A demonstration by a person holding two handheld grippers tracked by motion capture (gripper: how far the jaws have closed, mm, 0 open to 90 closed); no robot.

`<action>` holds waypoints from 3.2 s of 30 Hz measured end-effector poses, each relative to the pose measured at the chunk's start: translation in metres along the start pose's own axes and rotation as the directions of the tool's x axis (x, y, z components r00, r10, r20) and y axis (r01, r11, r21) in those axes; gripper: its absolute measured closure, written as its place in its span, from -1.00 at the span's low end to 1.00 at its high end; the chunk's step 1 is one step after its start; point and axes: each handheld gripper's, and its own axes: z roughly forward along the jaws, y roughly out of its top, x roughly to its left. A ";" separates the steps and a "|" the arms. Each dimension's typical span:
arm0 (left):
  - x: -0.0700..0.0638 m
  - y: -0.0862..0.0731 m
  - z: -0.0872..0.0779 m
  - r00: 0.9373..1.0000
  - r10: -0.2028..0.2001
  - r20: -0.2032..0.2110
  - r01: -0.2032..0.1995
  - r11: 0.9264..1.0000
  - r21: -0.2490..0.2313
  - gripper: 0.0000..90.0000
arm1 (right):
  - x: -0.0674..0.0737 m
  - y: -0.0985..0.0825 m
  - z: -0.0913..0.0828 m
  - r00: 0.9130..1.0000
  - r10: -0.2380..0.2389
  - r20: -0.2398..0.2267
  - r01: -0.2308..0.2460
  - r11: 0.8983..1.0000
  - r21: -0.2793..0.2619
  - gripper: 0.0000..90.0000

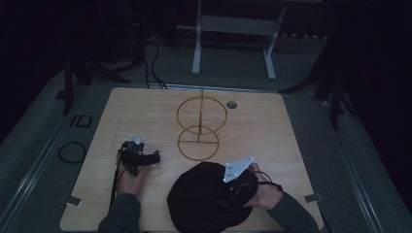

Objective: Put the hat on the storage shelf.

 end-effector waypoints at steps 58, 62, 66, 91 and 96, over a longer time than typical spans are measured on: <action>0.000 0.000 0.000 1.000 0.000 0.000 0.000 1.000 0.000 -0.95 | -0.015 0.004 0.002 0.998 -0.046 -0.047 0.052 0.990 0.133 0.85; 0.000 0.000 0.000 1.000 0.000 0.000 0.000 1.000 0.000 -0.95 | -0.014 0.006 -0.004 0.996 -0.064 -0.063 0.072 0.989 0.131 0.86; 0.000 0.000 0.000 1.000 0.000 0.000 0.000 1.000 0.000 -0.95 | -0.013 0.009 -0.011 0.994 -0.083 -0.066 0.092 0.987 0.132 0.87; 0.000 0.000 0.000 1.000 0.000 0.000 0.000 1.000 0.000 -0.95 | -0.019 0.027 -0.064 0.976 -0.193 -0.098 0.209 0.960 0.189 0.87; 0.000 0.000 0.000 1.000 0.000 0.000 0.000 1.000 0.000 -0.95 | -0.024 0.032 -0.077 0.976 -0.195 -0.095 0.211 0.956 0.204 0.87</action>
